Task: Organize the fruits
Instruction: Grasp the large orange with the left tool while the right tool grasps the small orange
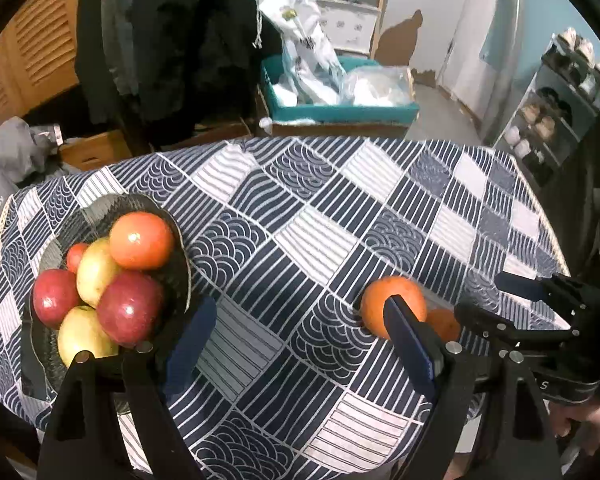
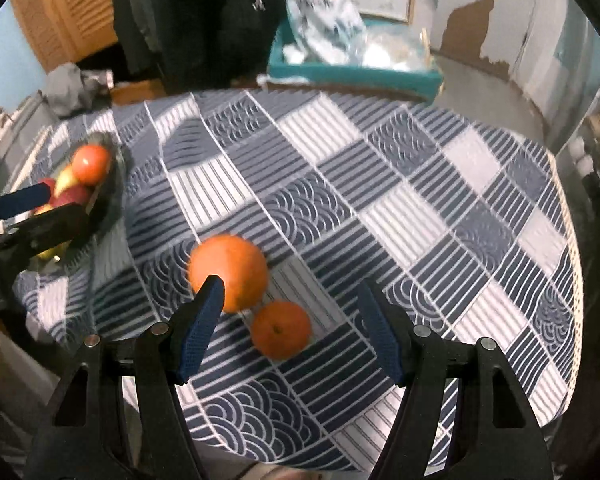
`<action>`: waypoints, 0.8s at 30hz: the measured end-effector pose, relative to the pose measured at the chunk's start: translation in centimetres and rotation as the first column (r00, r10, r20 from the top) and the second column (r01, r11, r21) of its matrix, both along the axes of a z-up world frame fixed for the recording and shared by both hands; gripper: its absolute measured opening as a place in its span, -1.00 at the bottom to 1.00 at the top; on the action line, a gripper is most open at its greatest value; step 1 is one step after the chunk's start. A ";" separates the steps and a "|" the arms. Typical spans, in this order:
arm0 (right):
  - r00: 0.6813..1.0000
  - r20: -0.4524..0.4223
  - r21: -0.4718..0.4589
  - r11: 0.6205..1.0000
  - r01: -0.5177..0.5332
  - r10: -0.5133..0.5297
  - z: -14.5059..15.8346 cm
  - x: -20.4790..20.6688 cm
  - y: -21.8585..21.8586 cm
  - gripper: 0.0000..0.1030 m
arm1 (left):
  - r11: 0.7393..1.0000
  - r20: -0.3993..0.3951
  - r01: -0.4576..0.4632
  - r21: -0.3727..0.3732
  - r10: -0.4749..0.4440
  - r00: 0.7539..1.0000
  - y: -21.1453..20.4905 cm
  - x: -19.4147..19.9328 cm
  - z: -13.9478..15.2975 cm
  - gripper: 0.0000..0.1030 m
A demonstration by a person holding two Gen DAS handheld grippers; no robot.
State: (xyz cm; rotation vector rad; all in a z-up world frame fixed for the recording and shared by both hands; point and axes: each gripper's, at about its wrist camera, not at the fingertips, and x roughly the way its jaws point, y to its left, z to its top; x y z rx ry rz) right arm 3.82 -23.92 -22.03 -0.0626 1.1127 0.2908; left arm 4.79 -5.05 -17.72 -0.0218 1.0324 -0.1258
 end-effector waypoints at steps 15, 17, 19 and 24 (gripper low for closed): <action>0.991 -0.125 -0.031 0.998 -0.055 0.050 -5.1 -0.2 1.3 0.35 | 0.998 -0.093 0.056 0.041 -0.052 0.994 -1.7 0.0 -3.4 0.69; 0.989 -0.138 -0.031 0.998 -0.060 0.055 -5.6 0.0 1.4 0.27 | 0.997 -0.097 0.058 0.042 -0.053 0.994 -1.9 0.0 -3.5 0.69; 0.988 -0.144 -0.029 0.997 -0.067 0.062 -5.9 0.0 1.5 0.09 | 0.997 -0.099 0.060 0.037 -0.056 0.993 -2.1 0.1 -3.6 0.69; 0.986 -0.152 -0.013 0.998 -0.065 0.062 -6.2 0.2 1.2 -0.09 | 0.997 -0.100 0.067 0.031 -0.064 0.993 -2.6 0.4 -3.7 0.69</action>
